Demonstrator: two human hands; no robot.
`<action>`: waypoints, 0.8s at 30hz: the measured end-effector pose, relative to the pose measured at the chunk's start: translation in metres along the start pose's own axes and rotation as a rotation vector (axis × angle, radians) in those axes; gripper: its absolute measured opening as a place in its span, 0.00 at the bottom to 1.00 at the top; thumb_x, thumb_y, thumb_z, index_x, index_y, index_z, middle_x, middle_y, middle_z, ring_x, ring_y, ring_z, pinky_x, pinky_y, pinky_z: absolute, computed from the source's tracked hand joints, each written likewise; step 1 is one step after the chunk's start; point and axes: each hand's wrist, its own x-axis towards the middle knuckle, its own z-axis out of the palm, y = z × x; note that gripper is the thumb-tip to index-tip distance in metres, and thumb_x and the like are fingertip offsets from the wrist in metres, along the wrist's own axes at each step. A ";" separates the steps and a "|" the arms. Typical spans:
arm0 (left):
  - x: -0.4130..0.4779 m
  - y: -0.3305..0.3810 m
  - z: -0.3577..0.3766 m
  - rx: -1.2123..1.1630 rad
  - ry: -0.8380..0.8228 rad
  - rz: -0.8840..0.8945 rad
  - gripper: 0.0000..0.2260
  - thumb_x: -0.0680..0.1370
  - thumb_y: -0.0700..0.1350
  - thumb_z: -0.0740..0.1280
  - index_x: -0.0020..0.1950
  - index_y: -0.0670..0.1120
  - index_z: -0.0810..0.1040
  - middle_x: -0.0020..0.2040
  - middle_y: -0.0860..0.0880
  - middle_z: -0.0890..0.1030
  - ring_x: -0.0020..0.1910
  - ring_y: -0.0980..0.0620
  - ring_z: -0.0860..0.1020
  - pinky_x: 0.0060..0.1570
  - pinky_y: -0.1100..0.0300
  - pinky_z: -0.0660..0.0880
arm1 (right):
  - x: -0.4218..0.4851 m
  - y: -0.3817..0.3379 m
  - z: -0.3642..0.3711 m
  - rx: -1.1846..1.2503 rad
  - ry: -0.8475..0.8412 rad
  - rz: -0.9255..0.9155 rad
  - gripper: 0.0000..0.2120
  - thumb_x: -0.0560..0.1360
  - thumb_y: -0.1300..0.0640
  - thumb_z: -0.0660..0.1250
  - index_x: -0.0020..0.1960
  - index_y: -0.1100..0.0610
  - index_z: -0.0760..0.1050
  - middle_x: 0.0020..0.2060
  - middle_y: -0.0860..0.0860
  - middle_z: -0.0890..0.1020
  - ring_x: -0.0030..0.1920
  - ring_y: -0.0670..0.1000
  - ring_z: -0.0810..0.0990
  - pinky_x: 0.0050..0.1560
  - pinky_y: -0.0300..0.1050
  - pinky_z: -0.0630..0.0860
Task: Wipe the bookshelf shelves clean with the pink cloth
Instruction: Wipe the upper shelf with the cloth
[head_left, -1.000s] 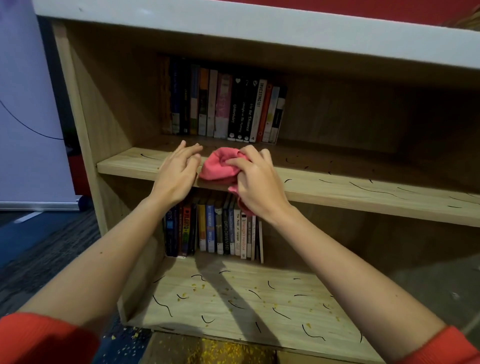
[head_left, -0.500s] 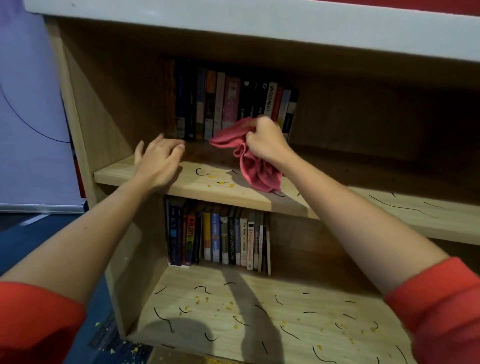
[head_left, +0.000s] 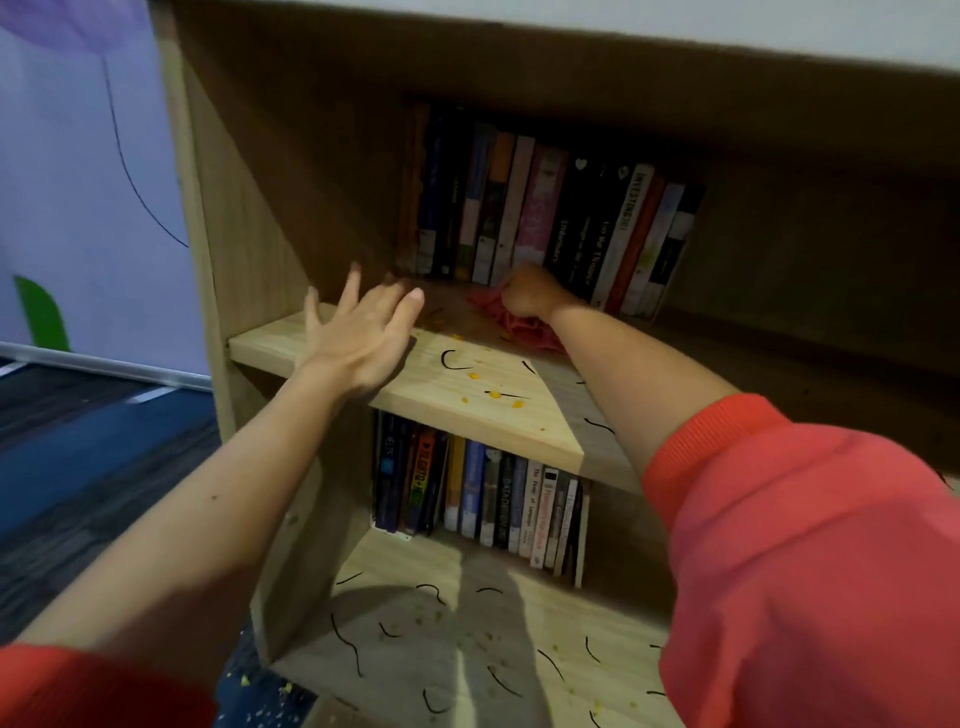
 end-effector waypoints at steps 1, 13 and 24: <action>0.000 0.000 0.000 0.022 -0.012 -0.003 0.25 0.82 0.56 0.39 0.77 0.50 0.54 0.77 0.53 0.53 0.76 0.55 0.40 0.71 0.44 0.34 | -0.001 -0.002 0.003 -0.001 -0.005 -0.012 0.12 0.77 0.66 0.58 0.54 0.67 0.78 0.51 0.64 0.81 0.44 0.58 0.80 0.42 0.51 0.75; -0.006 -0.017 -0.005 0.066 -0.035 0.016 0.25 0.81 0.57 0.37 0.77 0.50 0.50 0.78 0.52 0.50 0.76 0.54 0.39 0.70 0.44 0.32 | -0.090 -0.025 -0.019 0.011 -0.225 -0.295 0.18 0.75 0.71 0.56 0.58 0.60 0.78 0.55 0.51 0.77 0.57 0.50 0.75 0.46 0.25 0.68; -0.011 -0.027 -0.012 0.011 -0.054 0.111 0.27 0.81 0.58 0.36 0.77 0.50 0.54 0.78 0.51 0.52 0.76 0.53 0.42 0.71 0.44 0.34 | -0.166 -0.022 -0.022 0.107 -0.102 -0.288 0.17 0.74 0.73 0.57 0.52 0.60 0.80 0.56 0.53 0.74 0.57 0.48 0.73 0.54 0.26 0.68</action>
